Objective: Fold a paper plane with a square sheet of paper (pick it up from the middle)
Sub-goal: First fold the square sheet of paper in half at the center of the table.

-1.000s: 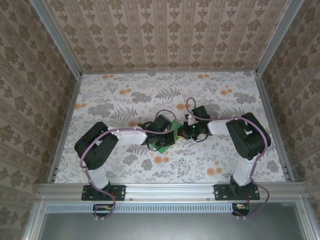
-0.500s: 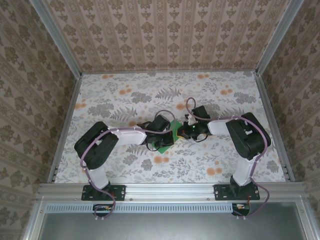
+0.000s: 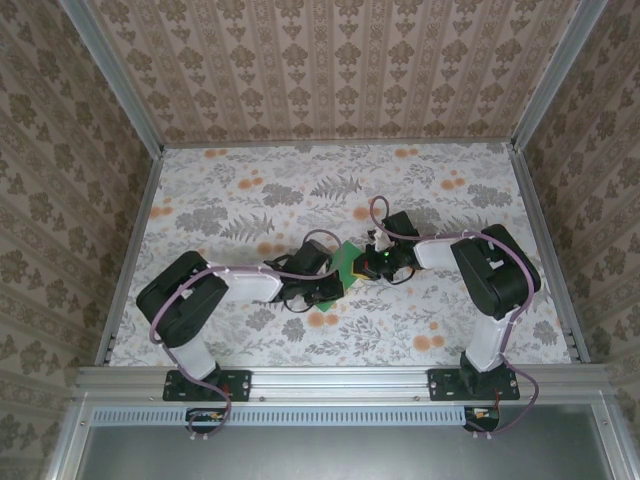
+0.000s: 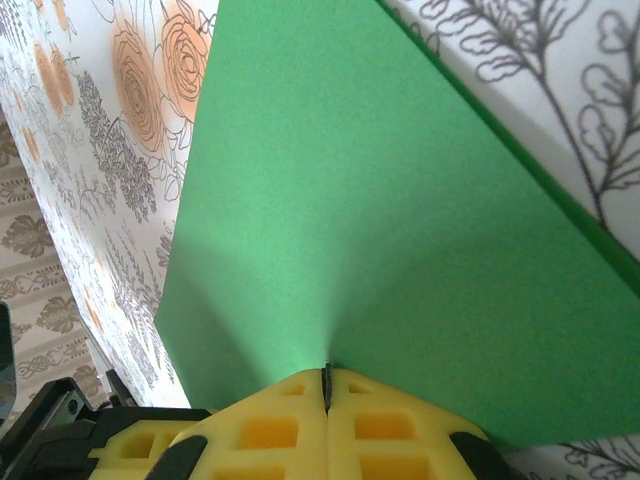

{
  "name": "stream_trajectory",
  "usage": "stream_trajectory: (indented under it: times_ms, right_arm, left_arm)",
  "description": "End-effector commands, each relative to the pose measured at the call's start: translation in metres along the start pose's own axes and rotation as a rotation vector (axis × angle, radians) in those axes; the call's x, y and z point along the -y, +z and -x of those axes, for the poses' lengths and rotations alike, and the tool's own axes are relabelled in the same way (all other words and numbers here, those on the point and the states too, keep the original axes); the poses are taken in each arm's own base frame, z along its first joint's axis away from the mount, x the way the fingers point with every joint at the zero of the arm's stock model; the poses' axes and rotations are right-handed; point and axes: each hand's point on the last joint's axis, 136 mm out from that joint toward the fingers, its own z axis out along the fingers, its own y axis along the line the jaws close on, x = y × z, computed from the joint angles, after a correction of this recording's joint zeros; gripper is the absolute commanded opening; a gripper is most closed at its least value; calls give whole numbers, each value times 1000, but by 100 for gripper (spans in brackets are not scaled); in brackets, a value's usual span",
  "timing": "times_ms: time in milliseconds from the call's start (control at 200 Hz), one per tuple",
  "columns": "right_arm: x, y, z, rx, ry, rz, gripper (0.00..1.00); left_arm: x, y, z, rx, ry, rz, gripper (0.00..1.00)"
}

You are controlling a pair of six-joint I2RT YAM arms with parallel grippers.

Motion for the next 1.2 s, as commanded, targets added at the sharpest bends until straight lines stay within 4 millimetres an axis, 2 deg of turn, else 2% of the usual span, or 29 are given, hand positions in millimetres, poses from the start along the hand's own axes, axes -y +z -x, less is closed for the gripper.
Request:
stream_trajectory:
  times_ms: [0,310,540,685,850,975,1070,1195]
  right_arm:
    - [34,6,-5,-12,50,-120,0]
    - [44,7,-4,-17,62,-160,0]
    - [39,6,-2,-21,60,-144,0]
    - [29,2,3,-17,36,-130,0]
    - [-5,-12,12,7,-50,-111,0]
    - [-22,-13,4,12,-85,-117,0]
    - [-32,-6,-11,-3,-93,-118,0]
    - [-48,8,-37,-34,-113,-112,0]
  left_arm:
    - [-49,-2,-51,-147,-84,136,0]
    - [-61,-15,-65,-146,-86,165,0]
    - [-67,-28,-66,-124,-82,178,0]
    - [-52,-41,-47,-84,-60,144,0]
    - [-27,-75,-6,7,-23,85,0]
    - [-31,-94,20,67,-50,53,3]
    - [-34,-93,31,66,-65,20,3]
    - [-26,-78,37,22,-49,-22,0]
